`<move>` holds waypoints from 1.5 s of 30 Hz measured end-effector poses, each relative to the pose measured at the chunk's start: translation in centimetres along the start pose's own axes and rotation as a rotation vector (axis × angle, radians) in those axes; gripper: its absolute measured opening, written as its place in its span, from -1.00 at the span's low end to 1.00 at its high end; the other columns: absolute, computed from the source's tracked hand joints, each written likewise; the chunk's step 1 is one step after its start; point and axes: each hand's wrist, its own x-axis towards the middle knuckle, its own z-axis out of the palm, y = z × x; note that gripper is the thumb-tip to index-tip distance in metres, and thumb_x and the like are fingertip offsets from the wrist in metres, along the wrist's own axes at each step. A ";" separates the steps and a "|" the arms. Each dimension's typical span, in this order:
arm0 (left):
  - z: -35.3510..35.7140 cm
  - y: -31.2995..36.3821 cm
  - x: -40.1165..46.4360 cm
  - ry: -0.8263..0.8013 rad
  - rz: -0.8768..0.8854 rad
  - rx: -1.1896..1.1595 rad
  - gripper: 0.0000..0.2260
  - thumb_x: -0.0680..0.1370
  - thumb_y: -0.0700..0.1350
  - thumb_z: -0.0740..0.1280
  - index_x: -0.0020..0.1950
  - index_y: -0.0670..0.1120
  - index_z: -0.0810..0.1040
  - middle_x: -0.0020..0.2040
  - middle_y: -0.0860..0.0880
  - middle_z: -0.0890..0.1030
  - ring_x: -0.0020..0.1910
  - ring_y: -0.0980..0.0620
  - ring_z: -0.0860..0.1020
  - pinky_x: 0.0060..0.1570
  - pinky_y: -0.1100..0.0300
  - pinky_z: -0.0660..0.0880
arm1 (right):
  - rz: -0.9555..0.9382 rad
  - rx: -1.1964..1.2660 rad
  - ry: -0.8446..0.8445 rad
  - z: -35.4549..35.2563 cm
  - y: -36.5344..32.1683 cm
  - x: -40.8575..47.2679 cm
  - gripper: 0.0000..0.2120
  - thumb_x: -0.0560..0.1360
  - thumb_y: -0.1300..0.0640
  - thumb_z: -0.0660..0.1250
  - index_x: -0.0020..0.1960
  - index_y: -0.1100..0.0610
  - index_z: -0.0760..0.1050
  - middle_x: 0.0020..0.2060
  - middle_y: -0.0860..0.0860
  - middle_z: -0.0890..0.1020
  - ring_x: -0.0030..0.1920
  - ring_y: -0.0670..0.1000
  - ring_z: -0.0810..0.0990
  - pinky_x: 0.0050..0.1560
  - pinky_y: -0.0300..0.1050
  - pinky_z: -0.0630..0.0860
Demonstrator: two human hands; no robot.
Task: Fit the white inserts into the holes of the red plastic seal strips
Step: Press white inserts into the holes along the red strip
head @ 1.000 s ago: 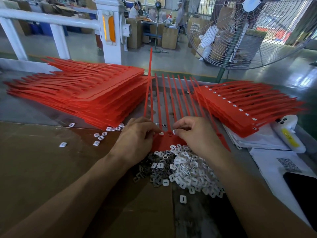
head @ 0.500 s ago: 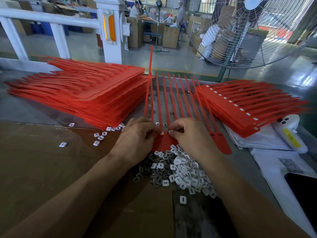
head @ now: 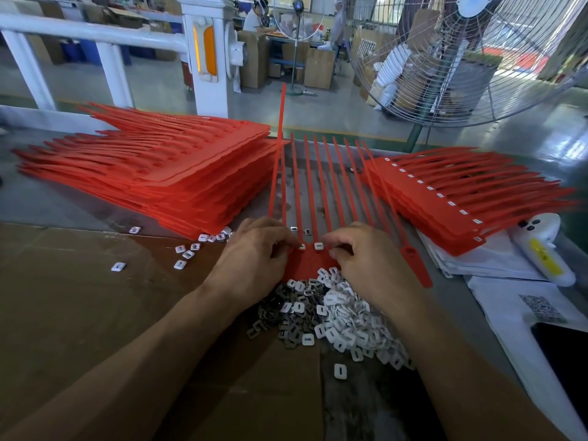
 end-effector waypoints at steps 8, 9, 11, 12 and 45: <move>-0.1 0.1 0.0 0.003 0.005 0.002 -0.81 0.63 -0.11 0.33 0.14 0.13 0.68 0.21 0.20 0.55 0.25 0.16 0.38 0.31 0.07 0.40 | -0.107 -0.172 -0.040 0.2 -0.1 -0.1 -0.68 0.67 0.24 0.25 0.34 0.04 0.63 0.11 -0.01 0.56 0.14 0.00 0.54 0.17 -0.04 0.55; -0.1 0.1 0.0 0.004 0.005 0.005 -0.81 0.63 -0.11 0.33 0.14 0.12 0.68 0.21 0.19 0.55 0.25 0.16 0.38 0.32 0.07 0.40 | -0.114 -0.195 -0.040 0.2 -0.2 -0.1 -0.67 0.67 0.23 0.26 0.35 0.03 0.61 0.12 -0.02 0.56 0.15 -0.01 0.53 0.18 -0.06 0.54; -0.1 0.2 0.0 0.002 0.006 0.008 -0.80 0.63 -0.12 0.33 0.15 0.12 0.67 0.22 0.18 0.55 0.26 0.15 0.39 0.32 0.07 0.39 | -0.142 -0.250 -0.042 0.3 -0.4 -0.2 -0.67 0.66 0.20 0.27 0.37 0.01 0.60 0.11 -0.03 0.55 0.15 -0.02 0.51 0.17 -0.12 0.52; -0.1 0.2 0.1 0.000 0.007 0.010 -0.80 0.62 -0.12 0.33 0.15 0.11 0.67 0.22 0.18 0.55 0.26 0.14 0.39 0.33 0.08 0.39 | -0.163 -0.279 -0.046 0.3 -0.5 -0.3 -0.67 0.65 0.19 0.28 0.37 0.00 0.60 0.10 -0.03 0.55 0.14 -0.02 0.50 0.16 -0.12 0.51; -0.3 0.7 0.0 0.087 -0.053 0.041 -0.80 0.61 -0.12 0.35 0.20 0.03 0.68 0.29 0.12 0.51 0.37 0.11 0.32 0.32 0.26 0.22 | -0.003 -0.030 -0.087 -0.8 -0.7 -1.4 -0.92 0.50 -0.05 0.52 -0.09 -0.07 0.68 -0.17 -0.20 0.56 -0.17 -0.19 0.57 -0.16 -0.25 0.44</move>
